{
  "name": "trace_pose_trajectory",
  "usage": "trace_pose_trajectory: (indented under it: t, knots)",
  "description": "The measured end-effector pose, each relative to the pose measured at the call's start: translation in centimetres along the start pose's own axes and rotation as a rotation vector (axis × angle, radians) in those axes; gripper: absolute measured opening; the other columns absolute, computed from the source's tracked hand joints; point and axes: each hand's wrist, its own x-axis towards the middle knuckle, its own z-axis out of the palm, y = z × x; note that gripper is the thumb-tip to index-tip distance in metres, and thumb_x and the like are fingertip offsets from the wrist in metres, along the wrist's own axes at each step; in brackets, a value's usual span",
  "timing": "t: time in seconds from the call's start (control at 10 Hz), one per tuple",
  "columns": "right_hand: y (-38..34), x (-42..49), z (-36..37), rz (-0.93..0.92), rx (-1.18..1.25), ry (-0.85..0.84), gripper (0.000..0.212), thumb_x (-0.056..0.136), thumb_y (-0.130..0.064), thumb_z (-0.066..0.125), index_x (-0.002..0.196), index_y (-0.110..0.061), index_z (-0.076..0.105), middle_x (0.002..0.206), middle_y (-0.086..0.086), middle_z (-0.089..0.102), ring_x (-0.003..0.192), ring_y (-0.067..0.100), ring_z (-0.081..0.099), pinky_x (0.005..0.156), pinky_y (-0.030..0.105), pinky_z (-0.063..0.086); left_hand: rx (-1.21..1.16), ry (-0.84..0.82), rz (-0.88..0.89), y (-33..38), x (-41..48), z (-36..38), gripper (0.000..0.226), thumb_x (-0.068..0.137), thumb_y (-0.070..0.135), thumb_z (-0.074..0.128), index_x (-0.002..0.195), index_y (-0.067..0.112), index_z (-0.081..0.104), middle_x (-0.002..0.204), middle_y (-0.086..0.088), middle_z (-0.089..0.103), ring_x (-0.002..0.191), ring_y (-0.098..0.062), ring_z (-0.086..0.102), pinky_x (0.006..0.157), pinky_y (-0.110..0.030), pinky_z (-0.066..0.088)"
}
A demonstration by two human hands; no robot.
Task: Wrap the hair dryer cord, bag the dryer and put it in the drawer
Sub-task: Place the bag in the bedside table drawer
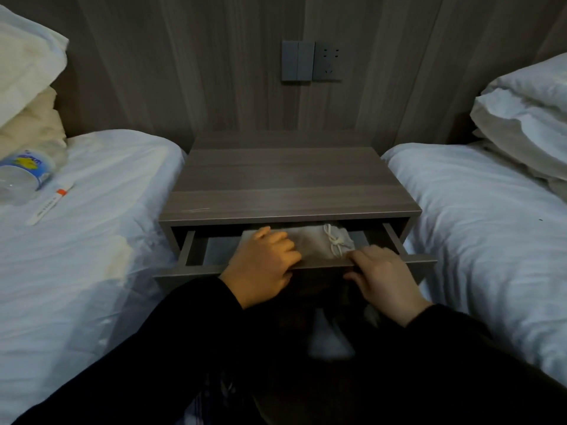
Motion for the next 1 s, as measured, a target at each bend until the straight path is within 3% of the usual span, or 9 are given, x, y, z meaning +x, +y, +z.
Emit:
trace_pose_trajectory:
  t: [0.1, 0.2, 0.3, 0.4, 0.5, 0.7, 0.9, 1.0]
  knots:
    - [-0.1, 2.0, 0.7, 0.016, -0.038, 0.062, 0.052, 0.061, -0.023, 0.079, 0.107, -0.008, 0.06, 0.103, 0.014, 0.061, 0.091, 0.034, 0.06, 0.075, 0.041, 0.051, 0.091, -0.083, -0.162, -0.9, 0.8, 0.6, 0.072, 0.085, 0.037, 0.058, 0.145, 0.025, 0.021, 0.157, -0.007, 0.012, 0.145, -0.028, 0.007, 0.116, -0.052, 0.011]
    - [0.4, 4.7, 0.6, 0.03, -0.046, 0.003, 0.08, 0.068, -0.027, 0.075, 0.137, -0.012, 0.038, 0.14, 0.017, 0.042, 0.13, 0.035, 0.04, 0.109, 0.049, 0.032, 0.13, -0.055, -0.309, -2.8, 2.2, 1.2, 0.088, 0.081, 0.053, 0.058, 0.148, 0.025, 0.008, 0.158, -0.009, 0.002, 0.145, -0.03, 0.0, 0.115, -0.054, 0.01]
    - [1.0, 7.5, 0.3, 0.104, 0.042, -0.132, 0.086, 0.078, -0.041, 0.064, 0.147, -0.02, 0.017, 0.156, 0.006, 0.019, 0.145, 0.024, 0.012, 0.117, 0.048, 0.006, 0.156, -0.061, -0.344, -4.1, 4.1, 2.1, 0.086, 0.081, 0.063, 0.05, 0.147, 0.026, 0.011, 0.158, -0.011, 0.005, 0.145, -0.03, 0.001, 0.115, -0.05, 0.01]
    - [0.3, 9.4, 0.6, 0.125, 0.005, -0.167, 0.083, 0.079, -0.046, 0.061, 0.146, -0.023, 0.018, 0.155, 0.004, 0.022, 0.144, 0.023, 0.014, 0.116, 0.054, 0.005, 0.12, -0.04, -0.363, -4.8, 5.4, 3.0, 0.083, 0.081, 0.063, 0.049, 0.147, 0.026, 0.014, 0.157, -0.013, 0.014, 0.145, -0.029, 0.011, 0.116, -0.044, 0.014]
    - [-0.2, 10.0, 1.4, 0.107, -0.1, -0.093, 0.078, 0.078, -0.045, 0.063, 0.143, -0.02, 0.028, 0.148, 0.008, 0.035, 0.138, 0.027, 0.029, 0.114, 0.05, 0.02, 0.095, 0.03, -0.387, -4.9, 5.9, 3.8, 0.078, 0.082, 0.058, 0.052, 0.145, 0.024, 0.021, 0.152, -0.013, 0.028, 0.141, -0.029, 0.024, 0.113, -0.041, 0.022]
    - [0.3, 9.7, 2.9, 0.1, -0.139, 0.067, 0.075, 0.06, -0.042, 0.078, 0.124, -0.014, 0.054, 0.124, 0.013, 0.061, 0.113, 0.032, 0.058, 0.092, 0.043, 0.046, 0.116, 0.117, -0.433, -4.6, 6.2, 4.8, 0.077, 0.08, 0.058, 0.056, 0.143, 0.024, 0.028, 0.149, -0.012, 0.035, 0.138, -0.029, 0.03, 0.112, -0.042, 0.025]
    - [-0.2, 9.5, 3.4, 0.159, -0.106, 0.057, 0.07, 0.063, -0.038, 0.076, 0.125, -0.014, 0.053, 0.126, 0.013, 0.06, 0.116, 0.031, 0.056, 0.093, 0.044, 0.045, 0.121, 0.193, -0.435, -4.5, 6.1, 5.1, 0.074, 0.071, 0.053, 0.068, 0.133, 0.02, 0.046, 0.135, -0.015, 0.053, 0.127, -0.032, 0.047, 0.105, -0.043, 0.038]
    - [-0.7, 9.9, 1.9, 0.135, -0.089, -0.039, 0.071, 0.072, -0.039, 0.07, 0.133, -0.017, 0.043, 0.138, 0.011, 0.049, 0.126, 0.029, 0.046, 0.103, 0.044, 0.037, 0.096, 0.169, -0.443, -4.4, 6.0, 4.8, 0.074, 0.074, 0.054, 0.064, 0.135, 0.022, 0.041, 0.138, -0.014, 0.049, 0.13, -0.031, 0.043, 0.106, -0.043, 0.034]
